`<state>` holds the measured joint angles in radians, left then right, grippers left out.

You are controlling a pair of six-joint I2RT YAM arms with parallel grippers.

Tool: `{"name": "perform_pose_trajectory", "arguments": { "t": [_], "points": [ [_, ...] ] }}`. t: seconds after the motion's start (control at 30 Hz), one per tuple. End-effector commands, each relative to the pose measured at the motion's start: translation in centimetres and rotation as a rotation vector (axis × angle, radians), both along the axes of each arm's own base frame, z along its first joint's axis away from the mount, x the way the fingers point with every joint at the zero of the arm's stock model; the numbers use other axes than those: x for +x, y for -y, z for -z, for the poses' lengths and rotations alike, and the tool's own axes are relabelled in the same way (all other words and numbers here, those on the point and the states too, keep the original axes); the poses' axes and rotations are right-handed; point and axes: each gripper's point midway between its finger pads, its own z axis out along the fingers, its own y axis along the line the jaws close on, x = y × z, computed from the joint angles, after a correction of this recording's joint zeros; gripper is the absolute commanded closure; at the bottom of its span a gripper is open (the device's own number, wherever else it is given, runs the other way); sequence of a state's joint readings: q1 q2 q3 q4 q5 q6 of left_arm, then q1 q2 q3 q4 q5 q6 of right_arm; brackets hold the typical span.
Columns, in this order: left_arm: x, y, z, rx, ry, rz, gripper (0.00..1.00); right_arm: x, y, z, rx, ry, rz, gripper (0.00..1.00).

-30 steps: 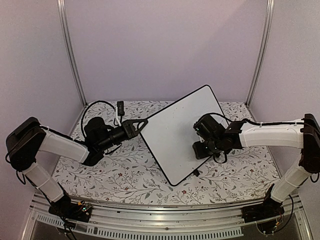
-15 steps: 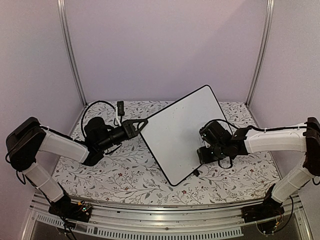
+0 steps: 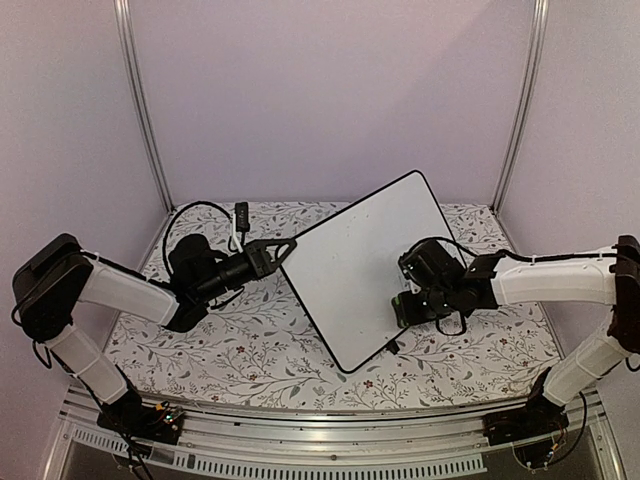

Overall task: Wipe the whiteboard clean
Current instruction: Erase the whiteboard at the center of the board.

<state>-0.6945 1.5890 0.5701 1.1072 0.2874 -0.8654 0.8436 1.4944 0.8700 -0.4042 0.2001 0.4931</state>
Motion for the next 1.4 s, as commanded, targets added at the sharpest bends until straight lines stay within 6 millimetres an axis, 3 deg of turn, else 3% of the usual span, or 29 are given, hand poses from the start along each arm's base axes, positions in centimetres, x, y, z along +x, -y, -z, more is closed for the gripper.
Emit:
{"name": "perform_pose_trajectory", "arguments": {
  "t": [0.0, 0.13, 0.27, 0.63, 0.8, 0.93, 1.17, 1.27, 1.37],
  "points": [
    [-2.8, 2.3, 1.4, 0.041, -0.02, 0.147, 1.0, 3.4, -1.5, -3.3, 0.022, 0.111, 0.003, 1.0],
    [-2.8, 2.3, 1.4, 0.04, -0.019, 0.147, 1.0, 5.0, -2.2, -4.5, 0.02, 0.139, -0.021, 1.0],
    [-2.8, 2.2, 1.3, 0.043, -0.016, 0.142, 1.0, 5.2, -2.1, -4.3, 0.026, 0.129, -0.017, 1.0],
    [-2.8, 2.4, 1.4, 0.041, -0.022, 0.15, 1.0, 0.5, 1.6, -0.2, 0.056, 0.014, 0.044, 1.0],
    [-2.9, 2.4, 1.3, 0.038, -0.019, 0.153, 1.0, -0.1, 1.5, 0.2, 0.084, 0.001, 0.039, 1.0],
    [-2.9, 2.4, 1.3, 0.04, -0.018, 0.151, 1.0, 1.0, 0.7, -0.7, 0.089, 0.032, 0.024, 1.0],
    [-2.9, 2.3, 1.3, 0.04, -0.016, 0.149, 1.0, 4.8, -0.2, -4.0, 0.101, 0.117, 0.022, 1.0],
    [-2.8, 2.3, 1.2, 0.042, -0.013, 0.144, 1.0, 5.5, 0.2, -4.0, 0.095, 0.118, 0.026, 1.0],
    [-2.8, 2.2, 1.1, 0.044, -0.013, 0.14, 1.0, 4.9, 0.6, -2.9, 0.078, 0.091, 0.018, 1.0]
  ]
}}
